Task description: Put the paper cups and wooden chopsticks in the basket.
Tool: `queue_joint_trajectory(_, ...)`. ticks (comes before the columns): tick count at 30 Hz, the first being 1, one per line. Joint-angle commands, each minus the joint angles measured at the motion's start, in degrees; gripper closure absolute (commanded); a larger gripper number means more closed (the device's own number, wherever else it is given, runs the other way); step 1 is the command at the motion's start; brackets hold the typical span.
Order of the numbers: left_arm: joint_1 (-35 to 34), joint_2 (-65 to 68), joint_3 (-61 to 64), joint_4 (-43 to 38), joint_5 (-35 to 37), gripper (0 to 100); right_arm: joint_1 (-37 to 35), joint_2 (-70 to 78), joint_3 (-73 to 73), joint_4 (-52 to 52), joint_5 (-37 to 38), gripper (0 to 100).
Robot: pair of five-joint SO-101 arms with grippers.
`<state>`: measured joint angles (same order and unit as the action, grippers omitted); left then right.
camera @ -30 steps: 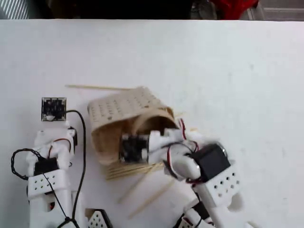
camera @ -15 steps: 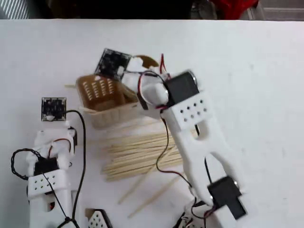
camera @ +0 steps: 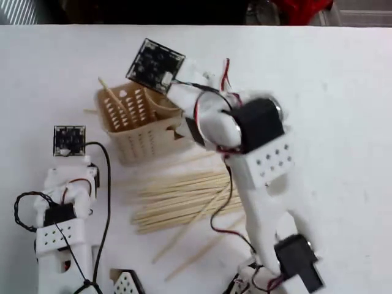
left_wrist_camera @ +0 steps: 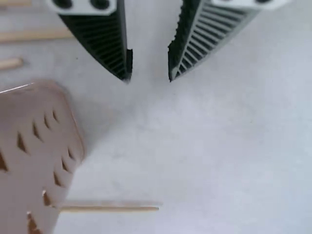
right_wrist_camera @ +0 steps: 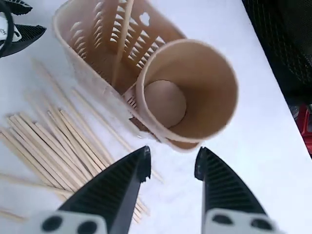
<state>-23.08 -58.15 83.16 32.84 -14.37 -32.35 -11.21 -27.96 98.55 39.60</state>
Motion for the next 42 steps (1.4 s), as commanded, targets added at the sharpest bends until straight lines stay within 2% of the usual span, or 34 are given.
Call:
queue_joint_trajectory(1,0.66,0.31,-0.26,-1.58,-0.62,86,-1.45,-9.63,9.05,0.22,2.64,83.9)
queue_joint_trajectory(9,0.66,0.31,-0.26,-1.67,-0.62,86,-6.81,-29.23,48.18,-0.04,16.7,84.2)
queue_joint_trajectory(14,0.66,0.31,-0.26,-1.67,-0.62,86,-7.25,-35.38,68.22,-0.31,27.08,84.3)
queue_joint_trajectory(17,0.66,0.31,-0.26,-1.67,-0.62,86,-6.9,-37.85,77.89,-4.35,32.79,84.0)
queue_joint_trajectory(28,0.66,0.31,-0.26,-1.67,-0.62,86,-7.25,-41.63,102.59,-28.26,33.41,83.9)
queue_joint_trajectory(40,0.66,0.31,-0.26,-1.67,-0.62,86,-6.99,-41.54,110.51,-36.79,32.44,84.5)
queue_joint_trajectory(42,0.66,0.31,-0.26,-1.67,-0.62,86,-7.16,-41.54,110.51,-37.23,30.15,87.8)
